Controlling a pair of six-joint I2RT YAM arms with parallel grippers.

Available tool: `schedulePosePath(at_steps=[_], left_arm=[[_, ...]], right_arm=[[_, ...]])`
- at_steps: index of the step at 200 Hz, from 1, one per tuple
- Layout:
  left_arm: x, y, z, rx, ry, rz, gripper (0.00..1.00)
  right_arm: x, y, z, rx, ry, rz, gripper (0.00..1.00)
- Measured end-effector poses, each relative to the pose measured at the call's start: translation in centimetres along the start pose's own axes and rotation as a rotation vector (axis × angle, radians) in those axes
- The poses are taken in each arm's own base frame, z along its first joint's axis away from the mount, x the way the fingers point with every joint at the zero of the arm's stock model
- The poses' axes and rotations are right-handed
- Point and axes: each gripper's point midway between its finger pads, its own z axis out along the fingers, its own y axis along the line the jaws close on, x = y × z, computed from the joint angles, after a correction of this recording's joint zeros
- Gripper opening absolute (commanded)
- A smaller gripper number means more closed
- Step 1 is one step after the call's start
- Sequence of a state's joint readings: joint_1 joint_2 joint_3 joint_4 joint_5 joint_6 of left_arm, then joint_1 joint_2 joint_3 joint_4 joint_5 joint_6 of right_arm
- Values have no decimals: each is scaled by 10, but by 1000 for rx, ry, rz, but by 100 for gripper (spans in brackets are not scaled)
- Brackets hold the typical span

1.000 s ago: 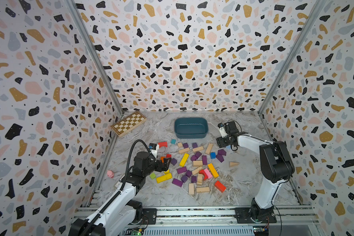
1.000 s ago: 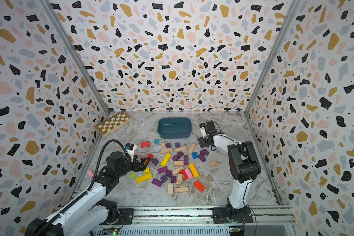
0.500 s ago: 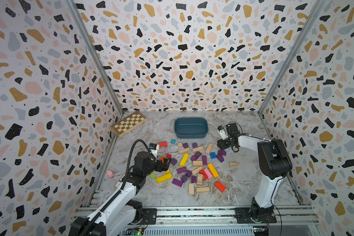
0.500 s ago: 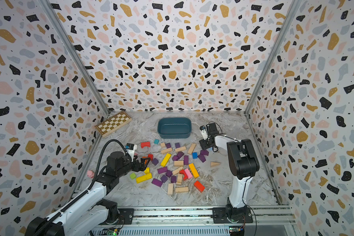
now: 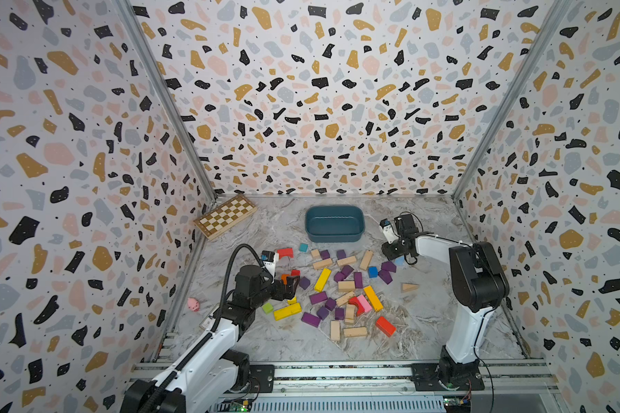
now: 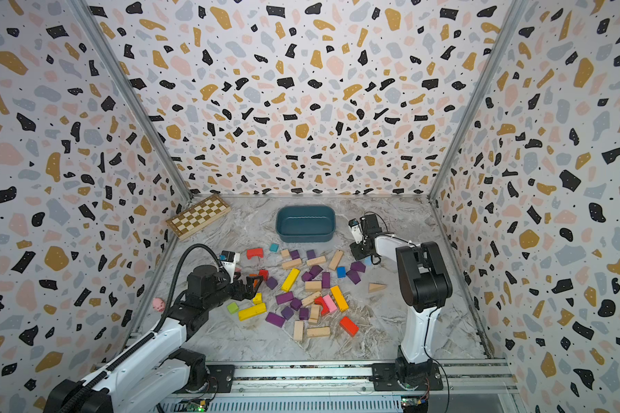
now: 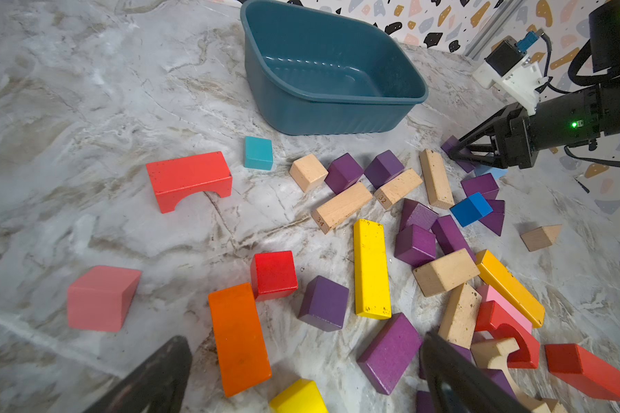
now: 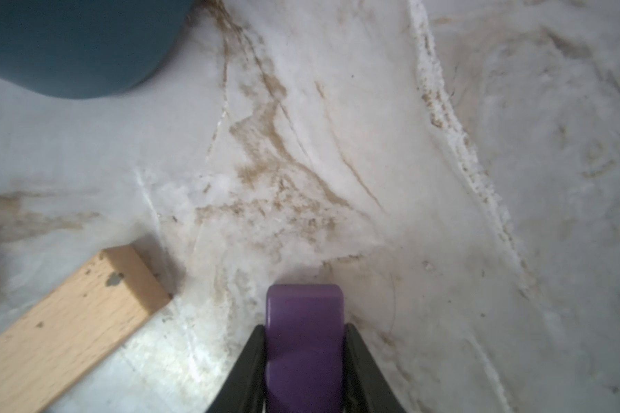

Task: Pick purple bricks into the storage bin
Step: Pick up the building block from the center of the board.

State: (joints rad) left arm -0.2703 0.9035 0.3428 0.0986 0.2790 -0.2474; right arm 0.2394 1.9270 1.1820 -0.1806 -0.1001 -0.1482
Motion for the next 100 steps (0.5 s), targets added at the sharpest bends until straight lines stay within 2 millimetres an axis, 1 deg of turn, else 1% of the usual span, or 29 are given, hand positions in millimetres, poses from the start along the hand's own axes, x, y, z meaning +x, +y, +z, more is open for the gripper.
schedulePosePath(at_steps=[27, 40, 54, 75, 100], left_arm=[[0, 0, 0, 0, 0, 0, 99], [0, 0, 0, 0, 0, 0, 99], [0, 0, 0, 0, 0, 0, 99], [0, 0, 0, 0, 0, 0, 99], [0, 1, 0, -4, -2, 0, 99]], right_arm=[[-2, -3, -1, 13, 13, 17, 17], [-8, -5, -3, 20, 11, 26, 13], [-21, -8, -7, 28, -6, 37, 9], [-43, -12, -18, 34, -43, 59, 6], [-69, -11, -31, 33, -82, 85, 0]])
